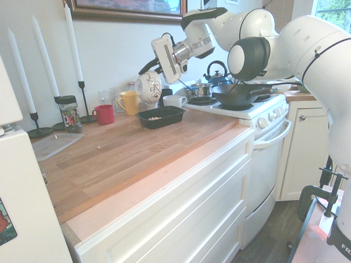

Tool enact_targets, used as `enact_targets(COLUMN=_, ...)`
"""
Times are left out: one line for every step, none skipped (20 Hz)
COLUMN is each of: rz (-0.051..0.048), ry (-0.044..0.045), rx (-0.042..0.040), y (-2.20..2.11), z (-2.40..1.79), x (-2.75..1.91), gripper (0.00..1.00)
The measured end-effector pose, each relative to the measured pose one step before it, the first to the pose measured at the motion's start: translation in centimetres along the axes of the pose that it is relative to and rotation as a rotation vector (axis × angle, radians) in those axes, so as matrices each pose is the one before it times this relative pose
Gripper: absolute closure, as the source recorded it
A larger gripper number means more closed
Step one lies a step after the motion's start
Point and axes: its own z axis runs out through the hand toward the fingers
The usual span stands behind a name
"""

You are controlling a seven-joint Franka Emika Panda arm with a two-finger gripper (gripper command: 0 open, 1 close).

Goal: Pour the cereal into the box

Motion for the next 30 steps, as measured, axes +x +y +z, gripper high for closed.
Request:
enact_targets(rz=-0.01249, ry=0.02989, rx=-0.03764, y=-1.190, z=0.386, x=-1.067, gripper=1.00)
enact_targets(rz=-0.01074, ry=0.03069, rx=-0.03898, y=-1.041, z=0.486, x=-0.931, gripper=1.00)
enact_targets(rz=-0.00805, ry=0.03381, rx=-0.04444, y=-0.919, z=0.521, x=-0.849, gripper=1.00)
enact_targets(rz=-0.00668, ry=0.03456, rx=-0.04285, y=-0.842, z=0.512, x=-0.757, gripper=1.00)
enact_targets(rz=-0.00396, ry=0.03789, rx=-0.04047, y=-0.765, z=0.560, x=-0.627, gripper=1.00)
enact_targets(rz=-0.00136, ry=0.04086, rx=-0.04094, y=-0.670, z=0.588, x=-0.548, gripper=1.00)
enact_targets(rz=-0.00333, ry=0.03997, rx=-0.04021, y=-0.646, z=0.597, x=-0.570, gripper=1.00)
enact_targets(rz=-0.00331, ry=0.03979, rx=-0.03813, y=-0.694, z=0.602, x=-0.621, gripper=1.00)
enact_targets(rz=-0.00525, ry=0.04180, rx=-0.03744, y=-0.787, z=0.478, x=-0.759, gripper=1.00)
enact_targets(rz=-0.00889, ry=0.04204, rx=-0.03772, y=-0.836, z=0.276, x=-0.900, gripper=1.00)
enact_targets(rz=-0.00926, ry=0.03993, rx=-0.03667, y=-0.927, z=0.118, x=-1.094, gripper=1.00)
enact_targets(rz=-0.01089, ry=0.04029, rx=-0.04017, y=-0.992, z=0.045, x=-1.283, gripper=1.00)
enact_targets(rz=-0.01244, ry=0.03810, rx=-0.04139, y=-1.025, z=-0.001, x=-1.461, gripper=1.00)
enact_targets(rz=-0.01570, ry=0.03760, rx=-0.04200, y=-0.922, z=-0.001, x=-1.446, gripper=1.00)
enact_targets(rz=-0.01331, ry=0.03416, rx=-0.04074, y=-0.902, z=0.078, x=-1.508, gripper=1.00)
enact_targets(rz=-0.01352, ry=0.02435, rx=-0.03367, y=-0.931, z=0.172, x=-1.655, gripper=1.00)
enact_targets(rz=-0.01304, ry=0.01810, rx=-0.02497, y=-0.787, z=0.191, x=-1.530, gripper=1.00)
enact_targets(rz=-0.00991, ry=0.01124, rx=-0.01924, y=-0.694, z=0.317, x=-1.467, gripper=1.00)
enact_targets(rz=-0.00877, ry=0.00865, rx=-0.01517, y=-0.512, z=0.313, x=-1.268, gripper=1.00)
enact_targets(rz=-0.00699, ry=0.00590, rx=-0.01058, y=-0.290, z=0.385, x=-1.046, gripper=1.00)
enact_targets(rz=-0.00631, ry=0.00841, rx=-0.01099, y=-0.087, z=0.337, x=-0.796, gripper=1.00)
enact_targets(rz=-0.00819, ry=0.01064, rx=-0.01269, y=0.066, z=0.375, x=-0.644, gripper=1.00)
enact_targets(rz=-0.00995, ry=0.01568, rx=-0.01670, y=0.213, z=0.326, x=-0.523, gripper=1.00)
enact_targets(rz=-0.00926, ry=0.01761, rx=-0.01666, y=0.225, z=0.244, x=-0.574, gripper=1.00)
enact_targets(rz=-0.01173, ry=0.01654, rx=-0.01584, y=0.074, z=0.295, x=-0.800, gripper=1.00)
enact_targets(rz=-0.01216, ry=0.01758, rx=-0.01737, y=-0.033, z=0.336, x=-1.038, gripper=1.00)
enact_targets(rz=-0.01611, ry=0.02222, rx=-0.01989, y=-0.124, z=0.310, x=-1.212, gripper=1.00)
enact_targets(rz=-0.01737, ry=0.02656, rx=-0.02199, y=-0.425, z=0.273, x=-1.593, gripper=1.00)
enact_targets(rz=-0.01346, ry=0.01966, rx=-0.01579, y=-0.502, z=0.302, x=-1.793, gripper=1.00)
enact_targets(rz=-0.00935, ry=0.01382, rx=-0.01125, y=-0.314, z=0.355, x=-1.613, gripper=1.00)
